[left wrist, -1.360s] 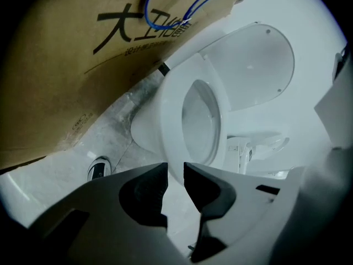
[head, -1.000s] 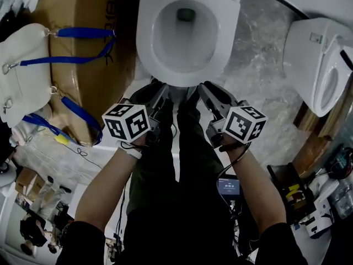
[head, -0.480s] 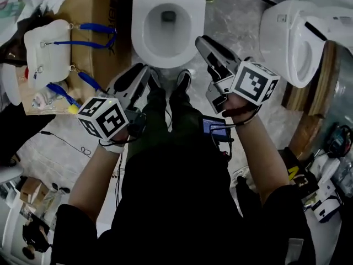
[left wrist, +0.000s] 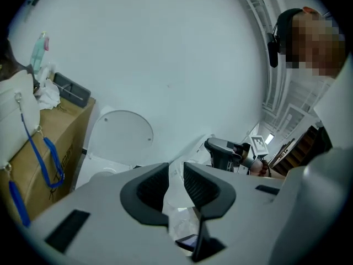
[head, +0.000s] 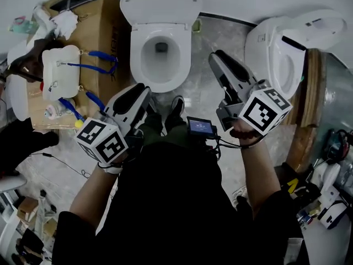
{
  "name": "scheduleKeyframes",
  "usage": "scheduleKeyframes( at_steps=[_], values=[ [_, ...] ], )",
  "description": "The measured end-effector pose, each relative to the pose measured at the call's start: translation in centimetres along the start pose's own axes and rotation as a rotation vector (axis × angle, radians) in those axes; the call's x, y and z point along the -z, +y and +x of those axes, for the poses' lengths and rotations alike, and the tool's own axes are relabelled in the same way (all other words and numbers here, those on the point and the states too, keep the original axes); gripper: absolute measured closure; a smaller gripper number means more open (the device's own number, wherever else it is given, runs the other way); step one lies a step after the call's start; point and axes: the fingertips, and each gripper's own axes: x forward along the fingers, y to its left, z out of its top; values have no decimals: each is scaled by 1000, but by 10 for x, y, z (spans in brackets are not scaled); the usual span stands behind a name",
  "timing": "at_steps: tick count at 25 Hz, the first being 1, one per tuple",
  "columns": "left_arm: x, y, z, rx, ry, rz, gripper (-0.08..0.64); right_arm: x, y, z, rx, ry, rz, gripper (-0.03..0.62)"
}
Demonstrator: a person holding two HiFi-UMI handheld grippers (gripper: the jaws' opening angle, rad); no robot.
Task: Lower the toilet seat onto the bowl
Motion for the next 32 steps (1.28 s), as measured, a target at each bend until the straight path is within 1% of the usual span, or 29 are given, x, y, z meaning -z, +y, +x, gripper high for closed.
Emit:
scheduleKeyframes(
  at_steps=[3, 6, 9, 13, 15, 20, 22, 32],
  values=[
    [-12, -11, -2, 19, -18, 19, 466, -25, -5, -20, 35, -53, 5, 482],
    [-24, -16, -10, 15, -39, 44, 466, -36, 7, -34, 40, -79, -24, 482],
    [-34, -19, -19, 14, -65, 46, 466, -40, 23, -44, 58, -97, -89, 483],
    [-44, -22, -29, 18, -88, 37, 466, -43, 37, -49, 96, -96, -220, 494],
    [-49, -23, -31, 19, -94, 45, 466, -45, 41, -49, 91, -100, -245, 502],
    [-61, -28, -36, 9, -109, 107, 466, -49, 48, -51, 79, -117, -268, 525],
    [-65, -28, -37, 6, -116, 120, 466, -48, 49, -51, 75, -112, -273, 531],
    [-60, -25, -38, -2, -111, 116, 466, -40, 54, -50, 49, -95, -271, 532]
  ],
)
